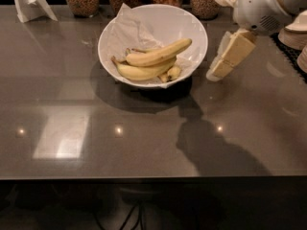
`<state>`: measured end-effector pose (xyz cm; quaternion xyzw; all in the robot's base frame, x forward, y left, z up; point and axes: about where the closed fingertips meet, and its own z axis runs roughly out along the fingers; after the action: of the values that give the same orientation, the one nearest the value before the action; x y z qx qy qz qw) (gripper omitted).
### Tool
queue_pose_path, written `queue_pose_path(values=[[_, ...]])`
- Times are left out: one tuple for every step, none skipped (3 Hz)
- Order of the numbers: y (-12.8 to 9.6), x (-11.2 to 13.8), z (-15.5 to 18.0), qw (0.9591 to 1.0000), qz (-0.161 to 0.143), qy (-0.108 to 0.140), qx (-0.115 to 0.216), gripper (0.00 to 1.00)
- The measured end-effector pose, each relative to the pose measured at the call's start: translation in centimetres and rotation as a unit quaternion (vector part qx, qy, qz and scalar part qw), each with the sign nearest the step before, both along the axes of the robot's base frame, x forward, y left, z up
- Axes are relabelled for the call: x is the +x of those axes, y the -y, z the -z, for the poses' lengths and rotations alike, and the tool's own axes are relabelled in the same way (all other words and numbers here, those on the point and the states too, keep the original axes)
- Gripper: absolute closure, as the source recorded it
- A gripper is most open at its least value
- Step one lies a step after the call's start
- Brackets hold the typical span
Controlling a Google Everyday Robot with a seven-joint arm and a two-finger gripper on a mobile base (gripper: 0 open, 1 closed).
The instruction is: Pick banana from white bowl
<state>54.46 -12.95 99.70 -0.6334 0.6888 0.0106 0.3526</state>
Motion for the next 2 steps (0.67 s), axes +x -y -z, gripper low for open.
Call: queue_pose_path(values=[[-3.6, 3.1, 0.7, 0.9993, -0.036, -0.007, -0.001, 0.0], [-6.5, 5.7, 2.0, 0.9977, -0.061, -0.027, -0.011, 0.0]])
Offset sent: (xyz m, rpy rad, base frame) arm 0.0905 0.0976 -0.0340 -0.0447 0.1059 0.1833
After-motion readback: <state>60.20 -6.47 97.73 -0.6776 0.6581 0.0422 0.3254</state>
